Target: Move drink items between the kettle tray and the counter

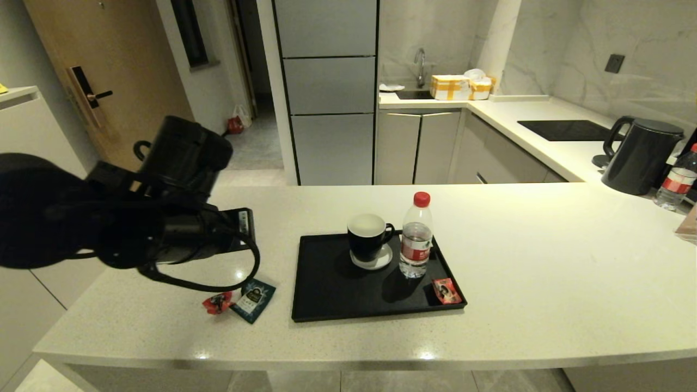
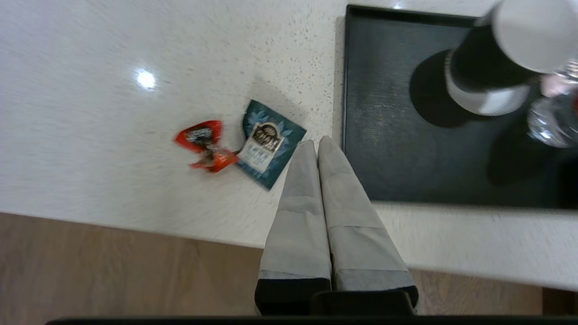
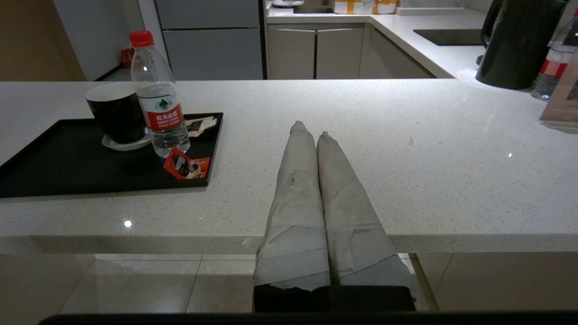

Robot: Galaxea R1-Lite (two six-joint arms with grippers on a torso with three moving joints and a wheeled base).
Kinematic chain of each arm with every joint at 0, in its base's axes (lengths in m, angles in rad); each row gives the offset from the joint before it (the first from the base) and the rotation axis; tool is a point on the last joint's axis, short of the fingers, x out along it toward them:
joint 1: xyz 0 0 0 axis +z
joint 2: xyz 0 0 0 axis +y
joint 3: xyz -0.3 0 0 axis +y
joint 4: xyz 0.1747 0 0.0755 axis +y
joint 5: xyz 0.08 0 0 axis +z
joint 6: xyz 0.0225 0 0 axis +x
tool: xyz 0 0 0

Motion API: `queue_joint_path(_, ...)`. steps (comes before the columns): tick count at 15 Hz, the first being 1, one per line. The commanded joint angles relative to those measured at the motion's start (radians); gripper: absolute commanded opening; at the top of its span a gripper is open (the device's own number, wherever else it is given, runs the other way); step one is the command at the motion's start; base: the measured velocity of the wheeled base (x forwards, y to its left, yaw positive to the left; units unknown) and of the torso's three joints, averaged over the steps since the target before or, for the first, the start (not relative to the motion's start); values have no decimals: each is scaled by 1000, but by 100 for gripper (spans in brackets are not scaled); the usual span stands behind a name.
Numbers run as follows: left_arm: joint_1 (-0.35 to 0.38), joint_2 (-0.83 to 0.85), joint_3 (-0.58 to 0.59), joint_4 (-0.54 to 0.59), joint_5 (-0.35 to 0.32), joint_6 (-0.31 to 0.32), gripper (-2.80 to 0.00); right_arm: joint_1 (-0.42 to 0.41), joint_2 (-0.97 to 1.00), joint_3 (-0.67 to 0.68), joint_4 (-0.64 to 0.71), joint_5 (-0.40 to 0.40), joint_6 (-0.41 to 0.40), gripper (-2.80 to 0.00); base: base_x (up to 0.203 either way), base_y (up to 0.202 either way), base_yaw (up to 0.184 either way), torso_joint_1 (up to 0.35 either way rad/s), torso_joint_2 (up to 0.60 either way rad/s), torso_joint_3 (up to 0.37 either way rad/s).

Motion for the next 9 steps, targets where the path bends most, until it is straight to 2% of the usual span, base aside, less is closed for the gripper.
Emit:
queue_joint_path(1,-13,-170,10,23,4,12,-280,0,1,40,-1,0,-1,-280,0,0,0,0,0,0)
queue_joint_path(3,-17,-281,30,64,8,58,-280,0,1,40,-1,0,-1,-280,0,0,0,0,0,0)
queue_joint_path(4,23,-360,50,85,10,108,-280,0,1,40,-1,0,-1,-280,0,0,0,0,0,0)
queue_joint_path(6,127,-612,82,150,8,195,-280,0,1,40,-1,0,-1,-280,0,0,0,0,0,0)
queue_joint_path(9,311,-1099,110,411,-57,285,-280,0,1,40,-1,0,-1,-280,0,0,0,0,0,0)
